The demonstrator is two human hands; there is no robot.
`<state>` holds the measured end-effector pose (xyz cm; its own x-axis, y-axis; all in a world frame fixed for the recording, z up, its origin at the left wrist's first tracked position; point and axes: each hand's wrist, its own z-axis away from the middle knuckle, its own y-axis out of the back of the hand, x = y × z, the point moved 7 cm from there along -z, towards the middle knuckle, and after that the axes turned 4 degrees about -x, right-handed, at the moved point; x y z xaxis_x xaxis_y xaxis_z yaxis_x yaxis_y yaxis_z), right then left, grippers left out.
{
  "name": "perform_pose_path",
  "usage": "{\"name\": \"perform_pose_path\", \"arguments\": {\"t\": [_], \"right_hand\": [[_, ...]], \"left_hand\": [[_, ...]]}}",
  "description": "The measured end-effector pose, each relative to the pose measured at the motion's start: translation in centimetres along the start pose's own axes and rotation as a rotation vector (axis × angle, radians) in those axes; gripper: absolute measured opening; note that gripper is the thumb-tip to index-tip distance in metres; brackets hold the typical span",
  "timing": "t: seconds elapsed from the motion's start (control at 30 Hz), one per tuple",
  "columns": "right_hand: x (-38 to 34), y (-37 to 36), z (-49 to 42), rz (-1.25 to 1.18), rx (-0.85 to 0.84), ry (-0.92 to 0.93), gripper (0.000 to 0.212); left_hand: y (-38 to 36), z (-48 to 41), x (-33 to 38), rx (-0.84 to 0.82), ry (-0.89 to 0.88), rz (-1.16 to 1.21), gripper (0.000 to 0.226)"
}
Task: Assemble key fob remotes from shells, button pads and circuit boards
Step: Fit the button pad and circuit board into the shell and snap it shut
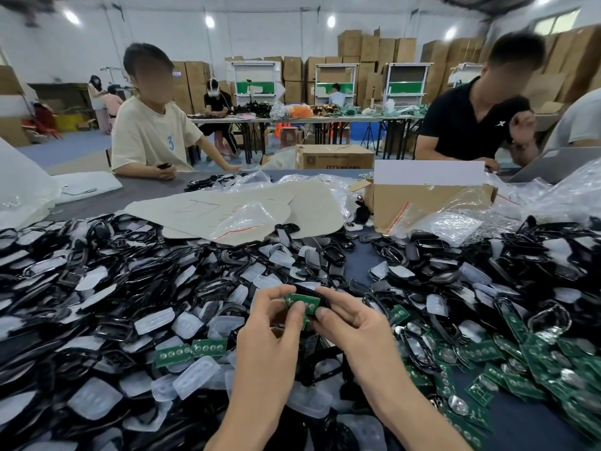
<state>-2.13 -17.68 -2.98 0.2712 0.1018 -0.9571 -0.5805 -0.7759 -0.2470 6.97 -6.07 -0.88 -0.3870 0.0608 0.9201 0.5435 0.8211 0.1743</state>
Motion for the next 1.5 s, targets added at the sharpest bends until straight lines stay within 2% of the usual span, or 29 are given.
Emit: {"name": "perform_pose_path", "arguments": {"t": [0.23, 0.57, 0.7, 0.87, 1.17, 1.3, 1.37, 1.5], "right_hand": [[0.1, 0.0, -0.1, -0.013, -0.01, 0.015, 0.029], [-0.6, -0.2, 0.2, 0.0, -0.022, 0.056, 0.027], [-0.9, -0.6, 0.5, 0.015, -0.039, 0.064, 0.027], [-1.3, -0.7, 0.6, 0.006, -0.042, 0.077, 0.027], [-1.3, -0.5, 0.3, 0.022, -0.037, 0.075, 0.026], [-1.4, -0.4, 0.2, 0.027, -0.006, 0.094, 0.027], [-1.3, -0.1, 0.2, 0.055, 0.008, 0.104, 0.019], [-1.4, -0.1, 0.2, 0.174, -0.005, 0.105, 0.019]], "left_hand": [[-0.1, 0.0, 0.0, 0.005, -0.011, -0.022, 0.017], [0.2, 0.5, 1.3, 0.119, -0.094, -0.092, 0.016], [0.3, 0.6, 1.4, 0.119, -0.104, -0.093, 0.028], [0.0, 0.4, 0.9, 0.065, -0.005, 0.047, 0.045], [-0.3, -0.1, 0.4, -0.002, 0.068, 0.251, 0.026], [-0.5, 0.1, 0.4, -0.055, 0.058, 0.251, 0.016], [-0.6, 0.1, 0.5, -0.074, 0.055, 0.245, 0.01], [-0.4, 0.2, 0.5, -0.065, 0.047, 0.212, 0.01]]}}
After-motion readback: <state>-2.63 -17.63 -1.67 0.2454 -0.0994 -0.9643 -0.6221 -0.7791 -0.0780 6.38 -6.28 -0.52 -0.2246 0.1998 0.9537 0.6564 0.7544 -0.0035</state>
